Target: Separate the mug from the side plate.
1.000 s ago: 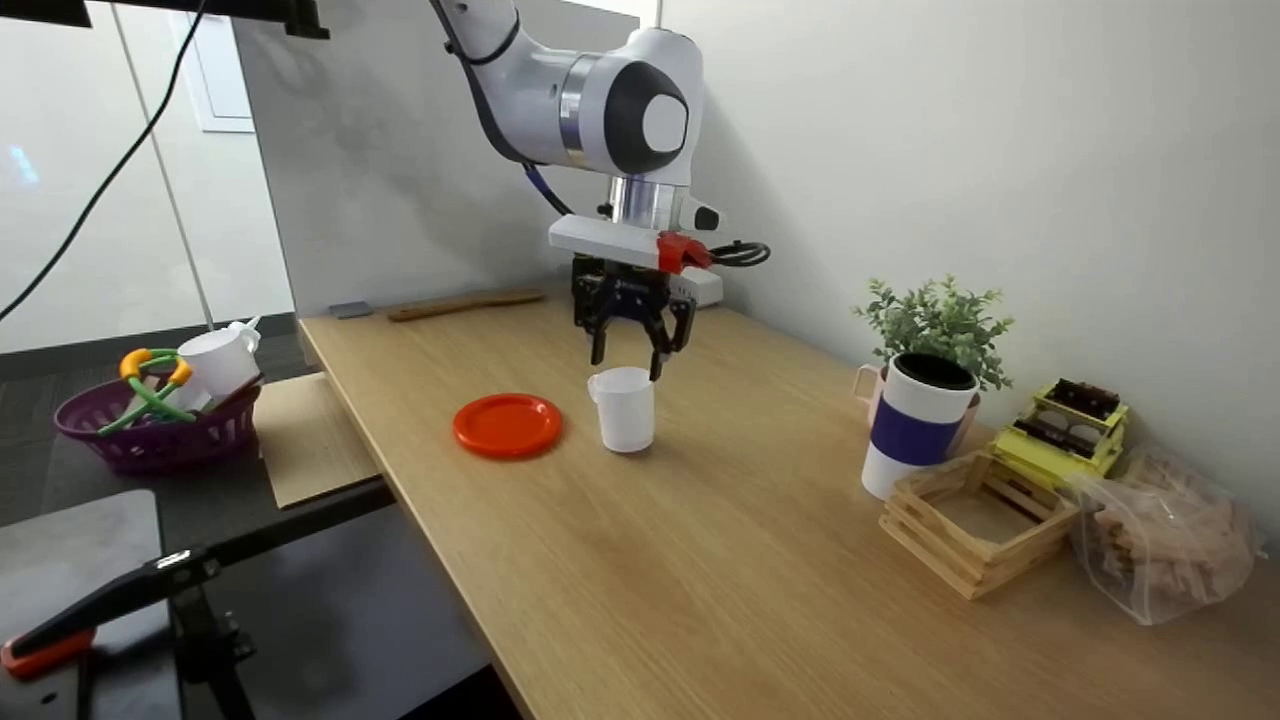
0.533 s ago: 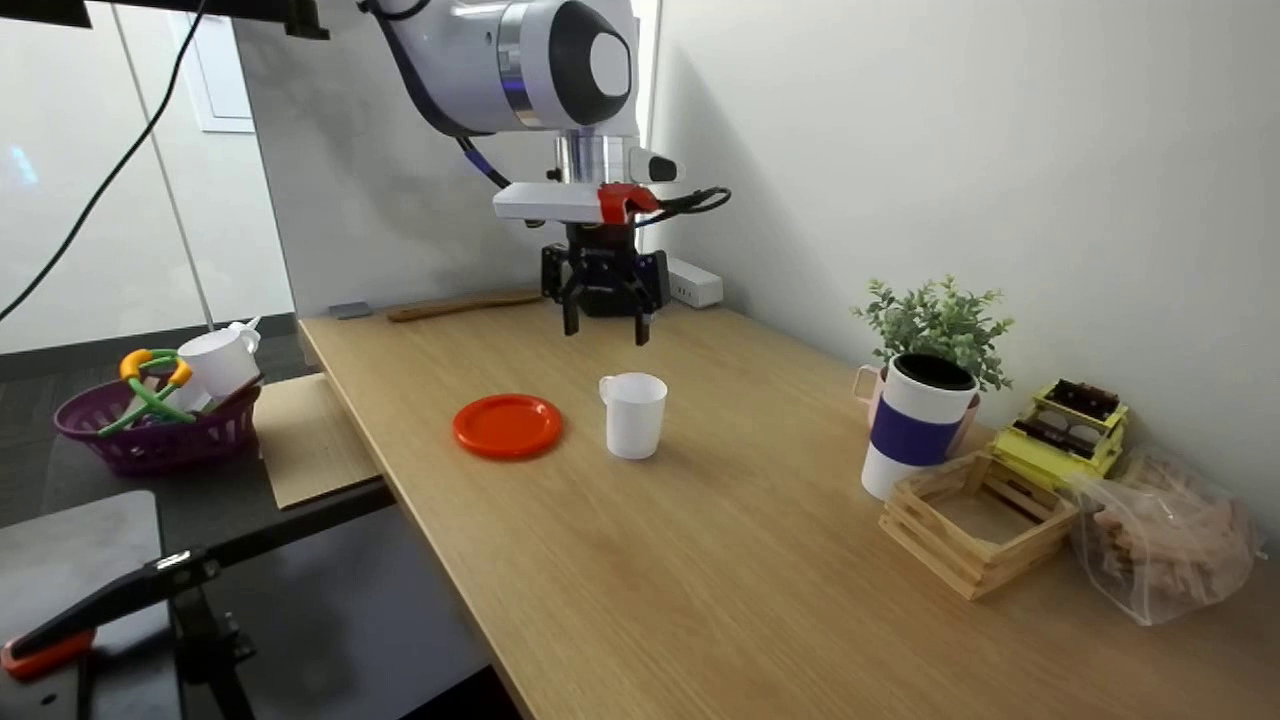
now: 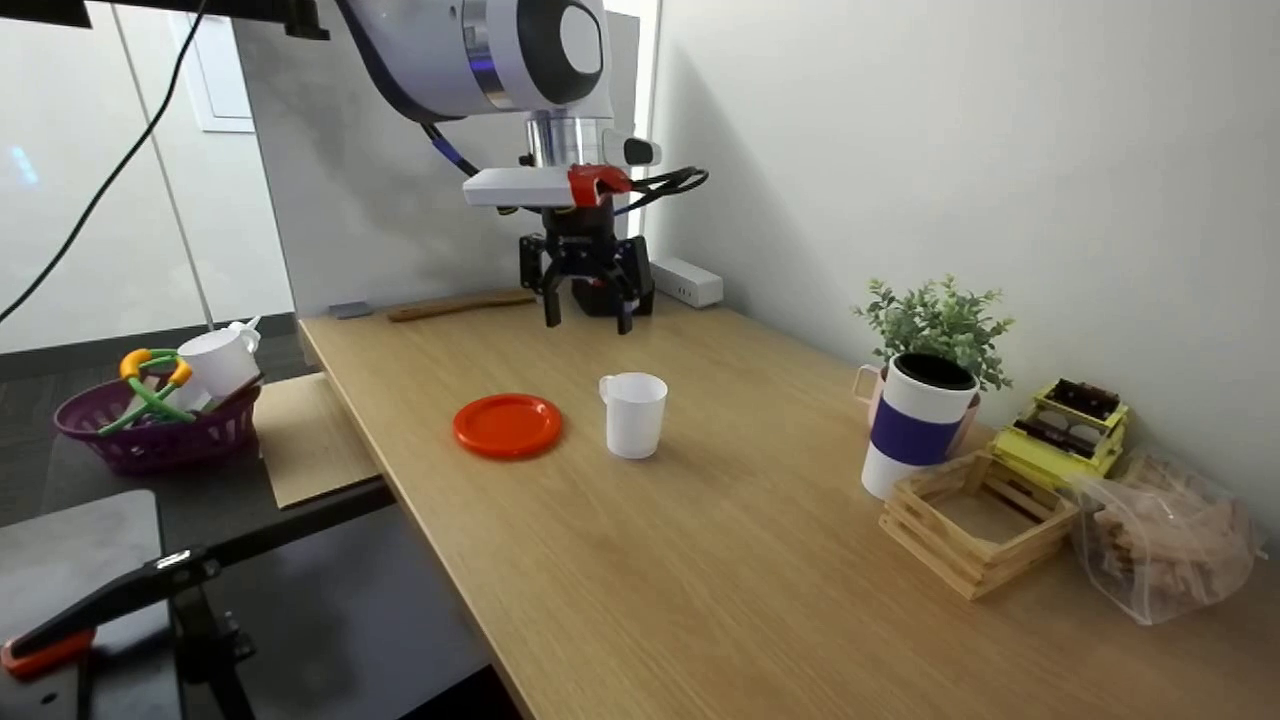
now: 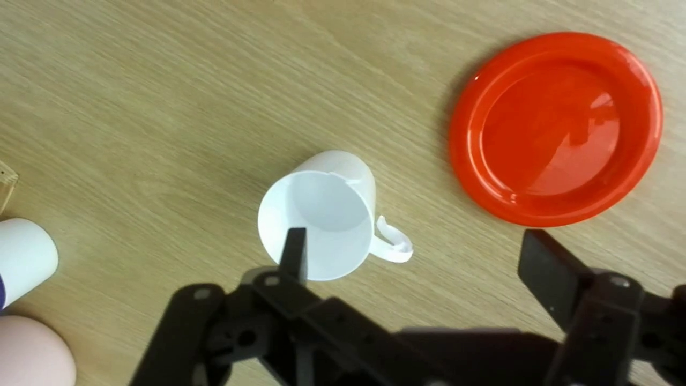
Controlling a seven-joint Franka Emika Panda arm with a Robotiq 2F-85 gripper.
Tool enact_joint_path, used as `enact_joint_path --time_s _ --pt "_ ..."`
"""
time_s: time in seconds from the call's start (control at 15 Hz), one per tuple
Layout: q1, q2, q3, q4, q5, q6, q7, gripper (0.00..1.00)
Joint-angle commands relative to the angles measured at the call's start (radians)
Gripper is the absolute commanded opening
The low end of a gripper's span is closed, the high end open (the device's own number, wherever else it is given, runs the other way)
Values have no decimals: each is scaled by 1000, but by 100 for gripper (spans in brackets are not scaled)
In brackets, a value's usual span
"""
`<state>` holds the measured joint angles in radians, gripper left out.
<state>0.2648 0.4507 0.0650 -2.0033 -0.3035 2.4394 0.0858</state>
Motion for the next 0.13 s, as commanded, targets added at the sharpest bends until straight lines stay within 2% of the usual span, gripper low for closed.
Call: enact_joint_path --time_s 0.0,0.07 --pt "-3 0 4 1 -1 -2 0 100" --pt "-3 0 3 1 -1 -2 0 100"
